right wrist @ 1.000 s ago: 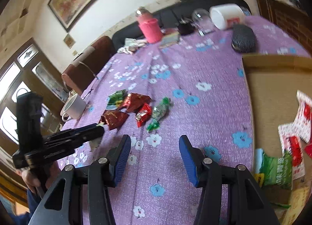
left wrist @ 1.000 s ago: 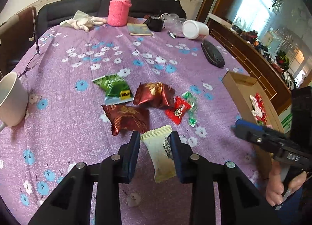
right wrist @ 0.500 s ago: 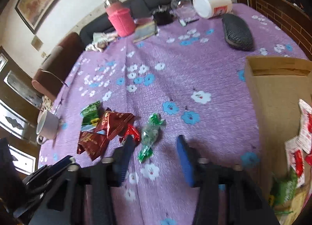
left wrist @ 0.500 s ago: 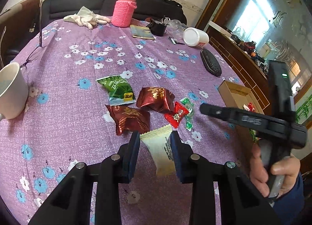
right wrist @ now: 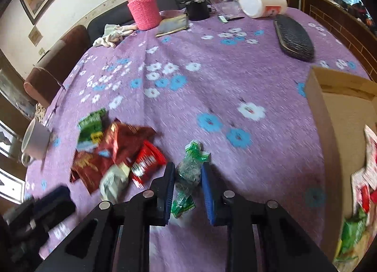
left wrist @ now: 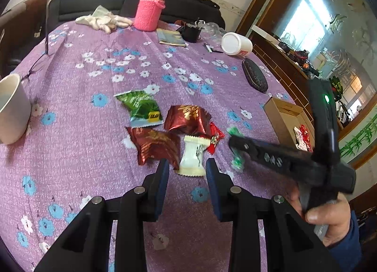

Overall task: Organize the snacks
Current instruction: 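Grasp the white cracker packet with left gripper while right gripper grasps green candy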

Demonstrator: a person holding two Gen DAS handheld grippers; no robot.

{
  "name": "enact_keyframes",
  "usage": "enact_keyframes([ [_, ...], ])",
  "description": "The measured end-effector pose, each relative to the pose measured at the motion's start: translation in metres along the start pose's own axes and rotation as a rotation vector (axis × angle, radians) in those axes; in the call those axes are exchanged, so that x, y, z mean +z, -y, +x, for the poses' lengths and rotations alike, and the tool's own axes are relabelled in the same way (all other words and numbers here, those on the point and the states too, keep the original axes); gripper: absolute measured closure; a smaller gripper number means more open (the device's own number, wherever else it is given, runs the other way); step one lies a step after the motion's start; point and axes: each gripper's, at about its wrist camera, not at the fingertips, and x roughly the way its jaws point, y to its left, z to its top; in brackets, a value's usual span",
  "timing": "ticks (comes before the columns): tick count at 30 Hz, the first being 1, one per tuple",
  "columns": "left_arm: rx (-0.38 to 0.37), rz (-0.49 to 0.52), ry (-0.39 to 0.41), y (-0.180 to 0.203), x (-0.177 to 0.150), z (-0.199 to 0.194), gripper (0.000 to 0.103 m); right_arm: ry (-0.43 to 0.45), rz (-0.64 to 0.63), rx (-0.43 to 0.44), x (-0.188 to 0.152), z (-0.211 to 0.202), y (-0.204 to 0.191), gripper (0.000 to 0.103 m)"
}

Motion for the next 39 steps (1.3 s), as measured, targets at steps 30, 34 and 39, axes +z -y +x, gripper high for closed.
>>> enact_keyframes([
  [30,0.101,0.187,0.072,0.043,-0.006,0.029,0.089,0.134,-0.021,0.102,-0.018,-0.027,0.01,0.079],
  [34,0.113,0.207,0.036,0.046,-0.008,0.036,0.089,0.166,-0.057,0.081,-0.018,-0.034,0.003,0.079],
  [39,0.127,0.249,0.015,0.048,-0.011,0.037,0.066,0.156,-0.038,0.096,-0.017,-0.034,0.007,0.079],
])
